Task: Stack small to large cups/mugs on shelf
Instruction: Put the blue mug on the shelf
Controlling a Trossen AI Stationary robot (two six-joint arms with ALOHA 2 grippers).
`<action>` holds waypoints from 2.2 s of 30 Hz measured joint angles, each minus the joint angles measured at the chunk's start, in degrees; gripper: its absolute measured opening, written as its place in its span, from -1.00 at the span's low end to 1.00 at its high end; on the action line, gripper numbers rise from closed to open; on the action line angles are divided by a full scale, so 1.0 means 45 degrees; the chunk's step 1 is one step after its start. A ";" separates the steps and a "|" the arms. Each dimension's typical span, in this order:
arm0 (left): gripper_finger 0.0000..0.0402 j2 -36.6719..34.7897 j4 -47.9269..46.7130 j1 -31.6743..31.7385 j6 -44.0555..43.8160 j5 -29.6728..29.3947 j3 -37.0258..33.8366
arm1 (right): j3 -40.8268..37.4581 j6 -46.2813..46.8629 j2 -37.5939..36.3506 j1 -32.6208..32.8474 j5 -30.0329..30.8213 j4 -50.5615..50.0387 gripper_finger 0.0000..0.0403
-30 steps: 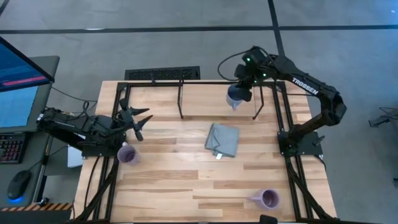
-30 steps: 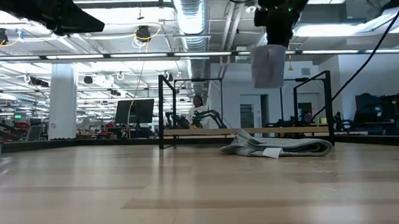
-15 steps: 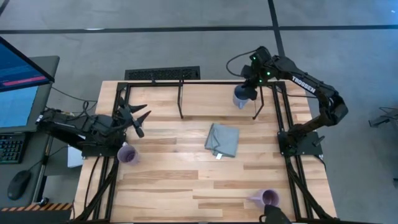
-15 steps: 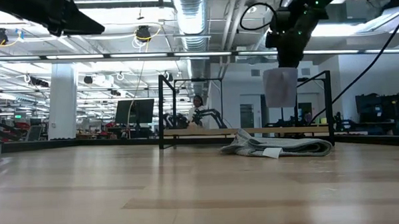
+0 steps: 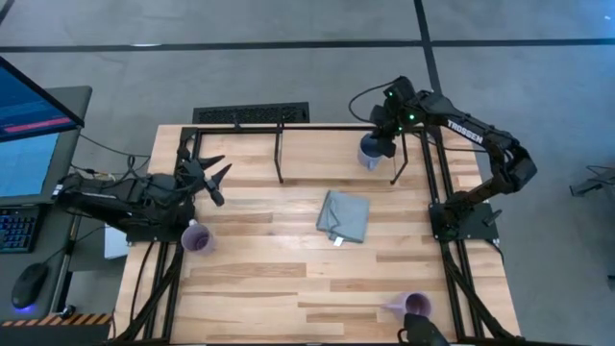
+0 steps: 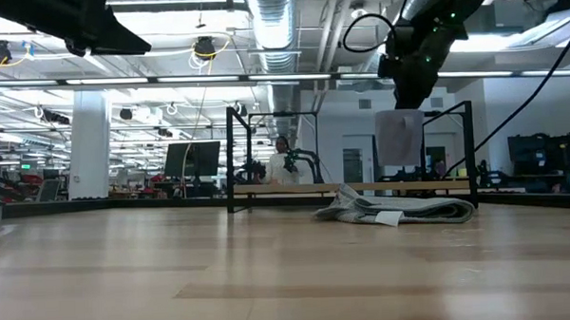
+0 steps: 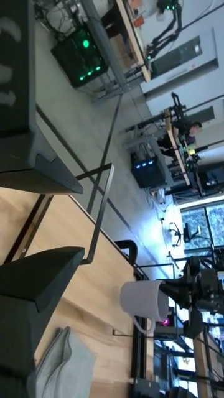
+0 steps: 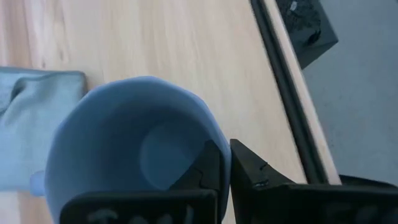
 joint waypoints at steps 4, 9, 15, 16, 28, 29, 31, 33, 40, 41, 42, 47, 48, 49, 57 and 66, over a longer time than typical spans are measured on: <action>-0.31 0.0000 0.0001 0.0055 -0.0019 0.0006 0.0000 | 0.0000 -0.0052 0.0206 -0.0147 0.0074 0.0057 -0.88; -0.31 0.0000 0.0001 0.0055 -0.0039 0.0010 0.0000 | -0.0005 -0.0306 0.0746 -0.0201 0.0082 0.0076 -0.88; -0.31 0.0002 0.0001 0.0055 -0.0041 0.0035 0.0000 | 0.0016 -0.0450 0.1403 -0.0318 -0.0047 0.0329 -0.88; -0.31 0.0000 0.0001 0.0055 -0.0042 0.0036 0.0000 | 0.0029 -0.0460 0.1491 -0.0318 -0.0094 0.0413 -0.88; -0.31 0.0000 -0.0002 0.0055 -0.0019 0.0029 0.0000 | 0.0044 -0.0723 0.1645 -0.0535 0.0374 0.0794 -0.88; -0.31 0.0000 -0.0001 0.0055 -0.0019 0.0026 0.0000 | 0.0044 -0.0727 0.1645 -0.0552 0.0405 0.0801 -0.88; -0.31 0.0002 -0.0001 0.0055 -0.0015 0.0026 0.0000 | 0.0044 -0.0761 0.1645 -0.0556 0.0440 0.0819 -0.88; -0.31 0.0000 0.0001 0.0055 -0.0015 0.0026 0.0000 | 0.0044 -0.0795 0.1645 -0.0556 0.0490 0.0854 -0.88; -0.31 0.0000 0.0000 0.0055 -0.0005 0.0016 0.0000 | 0.0015 -0.0820 0.1690 -0.0556 0.0946 0.1072 -0.69; -0.31 0.0000 -0.0004 0.0055 -0.0005 0.0016 0.0000 | 0.0010 -0.0818 0.1693 -0.0556 0.0952 0.1072 -0.67; -0.31 0.0000 0.0000 0.0055 -0.0005 0.0016 0.0000 | 0.0010 -0.0814 0.1693 -0.0556 0.0956 0.1068 -0.66; -0.31 0.0001 0.0001 0.0055 0.0000 0.0013 0.0000 | 0.0000 -0.0860 0.1698 -0.0551 0.0923 0.1081 -0.65; -0.31 0.0003 0.0000 0.0055 0.0000 0.0011 0.0000 | 0.0000 -0.0863 0.1698 -0.0530 0.0896 0.1117 -0.65; -0.31 0.0000 -0.0002 0.0055 0.0000 0.0011 0.0000 | -0.0005 -0.0863 0.1699 -0.0496 0.0878 0.1185 -0.65; -0.31 0.0001 0.0001 0.0055 0.0000 0.0011 0.0000 | -0.0010 -0.0855 0.1703 -0.0459 0.0780 0.1474 -0.66; -0.31 0.0000 -0.0001 0.0055 0.0005 0.0011 0.0000 | -0.0008 -0.0715 0.1703 -0.0372 0.0742 0.1492 -0.65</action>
